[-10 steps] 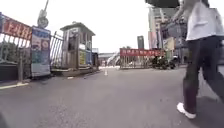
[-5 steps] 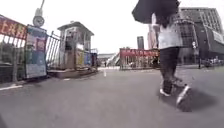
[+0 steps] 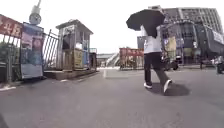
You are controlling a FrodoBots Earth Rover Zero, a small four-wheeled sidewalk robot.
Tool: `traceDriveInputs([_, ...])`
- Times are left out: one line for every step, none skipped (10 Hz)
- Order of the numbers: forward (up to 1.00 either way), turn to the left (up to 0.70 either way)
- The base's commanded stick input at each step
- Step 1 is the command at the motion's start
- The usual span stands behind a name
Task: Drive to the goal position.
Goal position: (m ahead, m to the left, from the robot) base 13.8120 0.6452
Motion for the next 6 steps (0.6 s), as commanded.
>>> traceDriveInputs([0.45,0.0])
traceDriveInputs([0.45,0.0])
traceDriveInputs([0.45,0.0])
traceDriveInputs([0.45,0.0])
traceDriveInputs([0.45,0.0])
traceDriveInputs([0.45,0.0])
